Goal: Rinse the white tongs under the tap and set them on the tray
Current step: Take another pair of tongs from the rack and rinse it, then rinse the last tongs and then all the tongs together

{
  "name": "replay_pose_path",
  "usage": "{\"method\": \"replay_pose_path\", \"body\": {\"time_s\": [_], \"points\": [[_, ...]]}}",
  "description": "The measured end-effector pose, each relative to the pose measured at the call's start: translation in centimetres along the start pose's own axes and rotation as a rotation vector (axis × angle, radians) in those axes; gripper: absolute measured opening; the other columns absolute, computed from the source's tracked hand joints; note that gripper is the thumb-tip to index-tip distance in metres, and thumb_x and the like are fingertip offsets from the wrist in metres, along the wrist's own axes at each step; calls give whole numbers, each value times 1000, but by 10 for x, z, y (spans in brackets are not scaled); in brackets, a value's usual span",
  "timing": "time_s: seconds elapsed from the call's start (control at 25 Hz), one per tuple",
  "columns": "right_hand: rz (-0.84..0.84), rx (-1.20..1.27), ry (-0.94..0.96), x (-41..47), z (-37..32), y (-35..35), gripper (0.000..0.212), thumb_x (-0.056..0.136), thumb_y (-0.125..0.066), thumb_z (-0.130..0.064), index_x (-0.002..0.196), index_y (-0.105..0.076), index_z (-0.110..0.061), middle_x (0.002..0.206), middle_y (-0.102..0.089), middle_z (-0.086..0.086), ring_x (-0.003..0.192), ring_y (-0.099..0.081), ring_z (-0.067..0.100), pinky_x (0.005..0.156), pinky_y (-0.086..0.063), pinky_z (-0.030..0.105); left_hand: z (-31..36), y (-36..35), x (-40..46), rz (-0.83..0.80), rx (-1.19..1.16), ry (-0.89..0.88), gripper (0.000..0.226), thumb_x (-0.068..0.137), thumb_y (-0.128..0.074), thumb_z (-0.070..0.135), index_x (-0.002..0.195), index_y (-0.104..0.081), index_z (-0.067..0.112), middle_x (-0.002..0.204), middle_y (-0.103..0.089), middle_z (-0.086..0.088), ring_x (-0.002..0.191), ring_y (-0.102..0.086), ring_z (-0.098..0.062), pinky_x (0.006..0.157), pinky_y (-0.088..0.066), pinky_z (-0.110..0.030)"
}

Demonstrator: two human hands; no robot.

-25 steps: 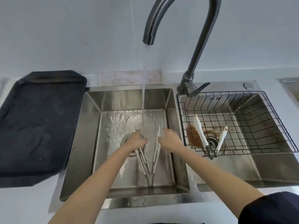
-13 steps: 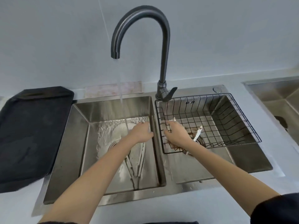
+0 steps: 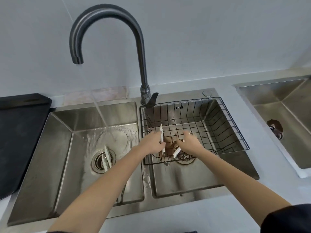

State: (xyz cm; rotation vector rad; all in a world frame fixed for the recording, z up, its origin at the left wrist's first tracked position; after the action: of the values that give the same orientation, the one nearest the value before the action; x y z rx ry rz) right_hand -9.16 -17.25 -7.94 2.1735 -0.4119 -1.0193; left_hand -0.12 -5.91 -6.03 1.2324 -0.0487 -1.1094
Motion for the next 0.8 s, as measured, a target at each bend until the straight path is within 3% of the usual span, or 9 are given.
{"method": "replay_pose_path", "body": {"time_s": [0.16,0.28,0.4,0.56,0.64,0.72,0.8], "points": [[-70,34,-60,17,9,-6,48,93,-42,-23,134,-29,0,130,-48,26,82,-49,24,50,-32,24,5,-14,10,-43,-38,49,60,94,-44,27,145,-22,6,149,-34,-17,136,-35,-30,109,-33,-37],[-78,132,-103,26,13,-13,54,91,-47,-22,136,-26,1,122,-48,22,70,-50,21,47,-30,22,4,-19,14,-50,-49,86,61,94,-44,26,146,-20,6,143,-43,-19,131,-42,-32,105,-37,-37],[-35,215,-117,31,14,-17,62,90,-50,-16,141,-17,0,129,-47,30,92,-61,36,56,-47,26,2,-21,17,-45,-75,127,55,92,-45,21,142,-28,5,117,-62,-19,108,-59,-34,93,-48,-40],[27,365,-150,22,4,-8,74,89,-53,-10,146,-8,0,137,-35,31,104,-61,40,78,-58,39,3,-14,11,62,-249,109,47,88,-47,13,133,-38,4,96,-63,-14,80,-59,-28,80,-52,-39],[85,429,-146,14,-3,1,75,89,-55,-10,146,-8,-1,140,-29,28,114,-54,39,94,-50,37,4,-8,5,133,-367,85,45,87,-49,10,130,-40,4,92,-55,-5,80,-55,-23,71,-50,-31],[128,449,-144,6,-13,11,71,89,-55,-10,145,-13,-2,142,-26,24,120,-47,35,91,-43,31,4,1,-4,213,-449,74,47,87,-53,11,131,-40,5,91,-52,1,85,-50,-17,63,-41,-19],[153,485,-126,1,-21,14,66,86,-58,-10,141,-22,0,139,-31,22,114,-51,32,90,-49,32,2,9,-14,278,-511,71,52,87,-55,12,135,-37,6,109,-56,-5,92,-46,-12,72,-38,-18]]}}
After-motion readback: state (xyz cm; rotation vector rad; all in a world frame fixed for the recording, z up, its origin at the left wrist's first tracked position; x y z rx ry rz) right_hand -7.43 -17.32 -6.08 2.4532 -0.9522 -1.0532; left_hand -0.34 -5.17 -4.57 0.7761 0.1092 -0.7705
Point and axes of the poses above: each hand's wrist, its own x-axis towards the middle knuckle, its own y-axis out of the back of the hand, z = x × y, the point moved 3 cm from there along x, towards the middle knuckle
